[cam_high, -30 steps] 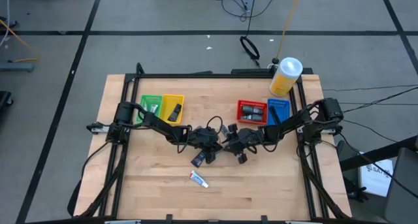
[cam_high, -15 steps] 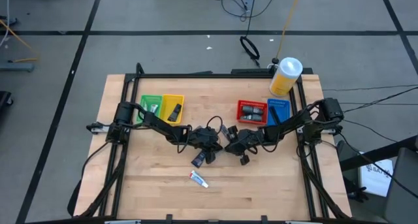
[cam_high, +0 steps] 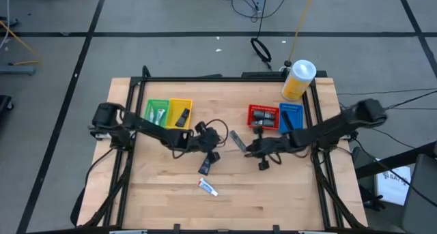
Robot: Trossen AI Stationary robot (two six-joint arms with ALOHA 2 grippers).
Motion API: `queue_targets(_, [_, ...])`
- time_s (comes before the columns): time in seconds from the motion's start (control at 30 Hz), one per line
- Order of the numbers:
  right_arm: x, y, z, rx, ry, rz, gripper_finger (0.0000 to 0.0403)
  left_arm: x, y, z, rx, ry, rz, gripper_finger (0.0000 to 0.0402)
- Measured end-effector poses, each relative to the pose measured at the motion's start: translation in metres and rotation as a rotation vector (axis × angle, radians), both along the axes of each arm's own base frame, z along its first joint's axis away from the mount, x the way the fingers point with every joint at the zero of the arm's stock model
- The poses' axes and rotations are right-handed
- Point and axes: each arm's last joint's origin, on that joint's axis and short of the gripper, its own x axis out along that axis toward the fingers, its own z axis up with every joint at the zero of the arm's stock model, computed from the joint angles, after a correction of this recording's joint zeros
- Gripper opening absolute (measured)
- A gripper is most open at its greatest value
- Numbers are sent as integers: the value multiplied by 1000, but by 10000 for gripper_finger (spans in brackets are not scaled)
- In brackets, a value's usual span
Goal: Pick & Place Travel size toiletries
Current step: Put the comb into the blue bin
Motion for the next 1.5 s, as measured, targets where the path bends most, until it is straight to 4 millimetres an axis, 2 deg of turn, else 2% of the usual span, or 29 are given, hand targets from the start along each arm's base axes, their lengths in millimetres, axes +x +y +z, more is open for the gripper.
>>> queue_targets(0.13, [-33,-7,30,51,84,-212,14,-1,-13,-5,54,-32,91,5])
queue_targets(0.3, [-73,-19,77,143,268,-501,8,0,-29,-29,108,-54,203,20])
queue_targets(0.43, [-101,-31,117,214,394,-819,11,-1,-38,-47,177,-26,217,17])
queue_targets(0.57, [-120,-44,135,243,464,-1102,12,-3,-42,-55,266,-9,237,3])
queue_targets(0.7, [-116,-55,125,331,503,-1210,12,-5,-44,-57,297,-29,288,7])
queue_targets(0.87, [-105,-77,97,265,628,-1331,12,-4,-43,-56,301,-34,295,20])
queue_targets(1.13, [-78,-108,56,272,653,-1303,13,-4,-43,-56,309,-27,290,21])
queue_targets(1.27, [-72,-117,46,207,683,-1316,13,-5,-43,-56,310,-26,290,21])
queue_targets(1.5, [-69,-120,41,109,694,-1322,29,-5,-43,-56,310,-26,290,21])
